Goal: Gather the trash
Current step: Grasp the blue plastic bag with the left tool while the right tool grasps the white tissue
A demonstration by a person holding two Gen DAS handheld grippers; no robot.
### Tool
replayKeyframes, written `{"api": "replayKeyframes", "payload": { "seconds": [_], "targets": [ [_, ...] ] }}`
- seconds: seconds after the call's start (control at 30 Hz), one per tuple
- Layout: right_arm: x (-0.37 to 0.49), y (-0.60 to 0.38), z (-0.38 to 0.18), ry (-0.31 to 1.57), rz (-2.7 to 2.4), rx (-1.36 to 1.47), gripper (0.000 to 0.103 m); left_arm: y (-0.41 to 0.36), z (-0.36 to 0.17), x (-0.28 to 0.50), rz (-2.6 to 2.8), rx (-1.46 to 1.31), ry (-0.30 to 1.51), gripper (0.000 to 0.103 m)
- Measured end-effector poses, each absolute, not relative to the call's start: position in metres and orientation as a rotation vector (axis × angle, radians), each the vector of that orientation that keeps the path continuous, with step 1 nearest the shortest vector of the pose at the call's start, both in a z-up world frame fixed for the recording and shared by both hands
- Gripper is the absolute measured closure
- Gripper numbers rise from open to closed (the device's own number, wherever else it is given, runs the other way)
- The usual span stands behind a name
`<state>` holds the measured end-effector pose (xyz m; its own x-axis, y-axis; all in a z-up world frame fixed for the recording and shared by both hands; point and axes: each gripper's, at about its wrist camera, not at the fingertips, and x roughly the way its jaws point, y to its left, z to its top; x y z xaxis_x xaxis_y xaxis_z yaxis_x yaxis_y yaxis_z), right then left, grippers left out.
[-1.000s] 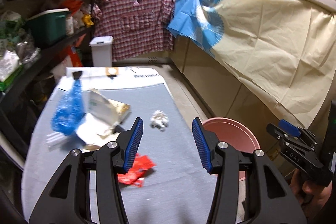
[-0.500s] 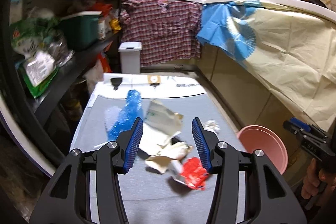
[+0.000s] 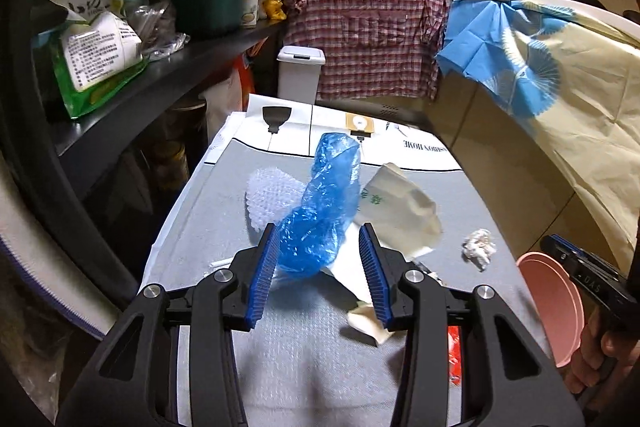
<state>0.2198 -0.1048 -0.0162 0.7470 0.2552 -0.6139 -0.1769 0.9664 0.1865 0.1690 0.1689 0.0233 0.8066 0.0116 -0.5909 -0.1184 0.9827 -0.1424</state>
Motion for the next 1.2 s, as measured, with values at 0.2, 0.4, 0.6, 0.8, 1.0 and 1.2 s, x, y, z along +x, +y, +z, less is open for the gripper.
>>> {"api": "replayKeyframes", "payload": {
  "seconds": [0.2, 0.4, 0.6, 0.8, 1.0, 1.2],
  "targets": [
    [0.258, -0.097, -0.041, 0.749, 0.236, 0.143, 0.079, 0.169, 0.012, 0.185, 0.078, -0.156, 0.654, 0.062],
    [0.277, -0.086, -0.06, 0.807, 0.242, 0.125, 0.077, 0.173, 0.002, 0.198, 0.094, -0.152, 0.672, 0.062],
    [0.284, -0.085, -0.071, 0.84, 0.226, 0.113, 0.076, 0.176, -0.005, 0.207, 0.1, -0.164, 0.696, 0.062],
    [0.285, -0.081, -0.078, 0.852, 0.23, 0.086, 0.076, 0.172, -0.01, 0.213, 0.1, -0.145, 0.716, 0.062],
    [0.287, -0.078, -0.081, 0.871, 0.233, 0.069, 0.087, 0.171, -0.018, 0.216, 0.091, -0.146, 0.766, 0.084],
    [0.28, -0.076, -0.075, 0.853, 0.247, 0.053, 0.096, 0.171, -0.011, 0.21, 0.085, -0.148, 0.761, 0.097]
  ]
}}
